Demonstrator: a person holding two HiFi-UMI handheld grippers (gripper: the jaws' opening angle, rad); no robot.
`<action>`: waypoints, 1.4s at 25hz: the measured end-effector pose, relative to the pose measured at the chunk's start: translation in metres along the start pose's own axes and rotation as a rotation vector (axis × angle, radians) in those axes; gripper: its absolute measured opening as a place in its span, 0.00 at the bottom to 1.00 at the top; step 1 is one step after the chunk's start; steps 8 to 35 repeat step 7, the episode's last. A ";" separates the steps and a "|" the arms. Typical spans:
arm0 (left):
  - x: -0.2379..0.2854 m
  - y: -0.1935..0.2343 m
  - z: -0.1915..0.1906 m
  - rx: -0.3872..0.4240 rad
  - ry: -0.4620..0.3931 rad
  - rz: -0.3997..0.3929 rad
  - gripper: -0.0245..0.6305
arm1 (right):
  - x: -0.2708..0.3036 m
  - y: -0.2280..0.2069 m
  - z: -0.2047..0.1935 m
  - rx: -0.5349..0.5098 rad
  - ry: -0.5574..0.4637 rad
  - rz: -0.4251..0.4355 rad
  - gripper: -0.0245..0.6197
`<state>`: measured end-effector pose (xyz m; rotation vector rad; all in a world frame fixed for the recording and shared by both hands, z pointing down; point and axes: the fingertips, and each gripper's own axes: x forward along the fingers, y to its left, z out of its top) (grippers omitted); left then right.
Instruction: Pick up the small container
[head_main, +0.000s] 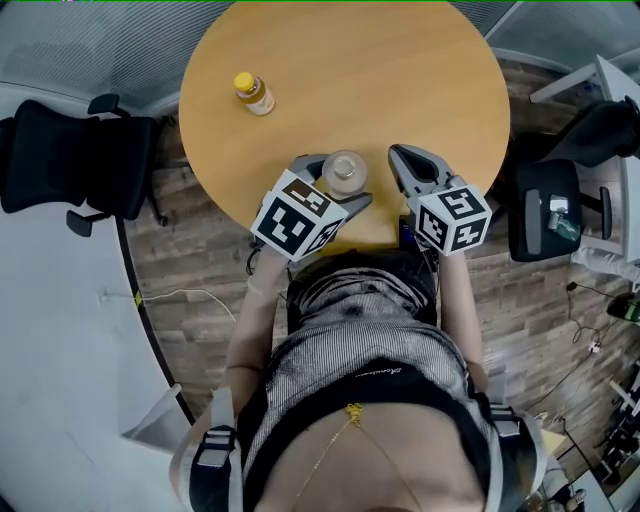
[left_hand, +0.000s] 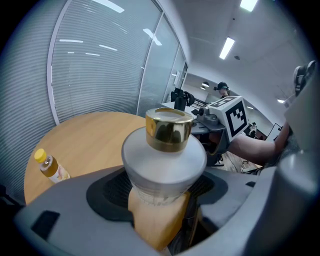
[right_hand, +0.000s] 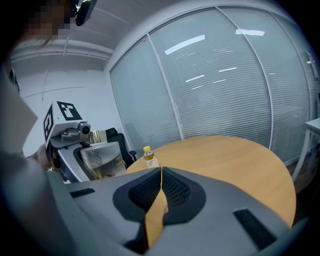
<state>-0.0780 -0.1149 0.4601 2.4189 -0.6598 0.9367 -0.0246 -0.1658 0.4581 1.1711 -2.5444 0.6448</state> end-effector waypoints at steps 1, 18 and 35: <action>0.001 0.001 0.000 0.000 0.002 -0.001 0.57 | 0.001 -0.001 0.000 0.001 0.001 0.000 0.07; 0.006 0.005 0.003 0.006 0.018 0.002 0.57 | 0.001 -0.006 0.000 0.002 0.006 -0.001 0.07; 0.006 0.005 0.003 0.006 0.018 0.002 0.57 | 0.001 -0.006 0.000 0.002 0.006 -0.001 0.07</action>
